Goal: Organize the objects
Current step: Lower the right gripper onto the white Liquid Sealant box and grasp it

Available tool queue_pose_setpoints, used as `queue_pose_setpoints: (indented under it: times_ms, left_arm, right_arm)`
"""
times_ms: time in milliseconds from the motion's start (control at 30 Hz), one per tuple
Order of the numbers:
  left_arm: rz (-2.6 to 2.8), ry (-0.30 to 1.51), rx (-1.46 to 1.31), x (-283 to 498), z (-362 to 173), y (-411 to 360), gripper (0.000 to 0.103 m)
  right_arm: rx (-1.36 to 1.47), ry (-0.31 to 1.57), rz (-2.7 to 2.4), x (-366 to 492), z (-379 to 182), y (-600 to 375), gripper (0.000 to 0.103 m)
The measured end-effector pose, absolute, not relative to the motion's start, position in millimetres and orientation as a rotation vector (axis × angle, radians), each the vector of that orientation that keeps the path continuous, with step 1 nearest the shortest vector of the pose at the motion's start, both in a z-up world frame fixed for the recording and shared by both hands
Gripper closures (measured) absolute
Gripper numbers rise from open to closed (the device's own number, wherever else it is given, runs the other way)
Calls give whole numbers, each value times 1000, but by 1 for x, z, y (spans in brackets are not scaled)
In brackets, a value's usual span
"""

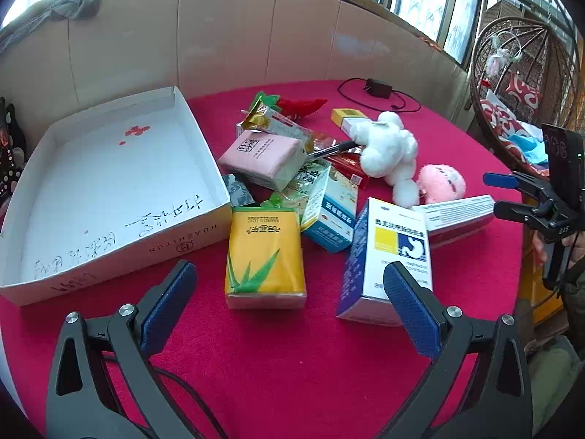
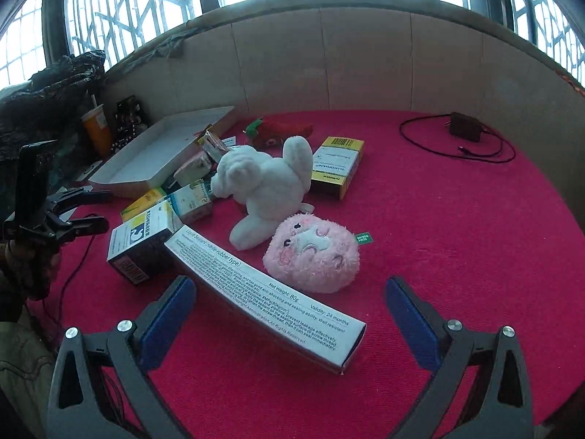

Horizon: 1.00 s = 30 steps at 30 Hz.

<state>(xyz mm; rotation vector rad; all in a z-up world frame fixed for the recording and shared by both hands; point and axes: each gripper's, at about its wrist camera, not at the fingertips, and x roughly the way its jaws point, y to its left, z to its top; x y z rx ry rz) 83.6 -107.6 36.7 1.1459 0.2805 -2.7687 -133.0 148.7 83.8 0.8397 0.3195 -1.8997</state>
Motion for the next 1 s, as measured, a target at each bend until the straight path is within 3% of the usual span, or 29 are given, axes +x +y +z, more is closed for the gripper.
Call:
queue_pose_setpoints:
  times_ms: [167, 300, 433, 567, 667, 1000]
  left_arm:
    - [-2736, 397, 1127, 78, 30, -120, 0]
    - [-2673, 353, 1136, 77, 24, -125, 0]
    - [-2665, 374, 1203, 71, 17, -128, 8]
    - [-2725, 371, 1264, 62, 14, -122, 22]
    - [-2722, 347, 1293, 61, 13, -117, 36]
    - [-2689, 259, 1341, 57, 10, -117, 40]
  right_arm:
    - [906, 284, -1864, -141, 73, 145, 0]
    - [927, 246, -1863, -144, 67, 143, 0]
    - [941, 254, -1819, -142, 61, 133, 1]
    - [951, 336, -1760, -130, 55, 126, 12]
    - [965, 351, -1673, -115, 56, 127, 32]
    - [918, 491, -1658, -82, 60, 120, 34]
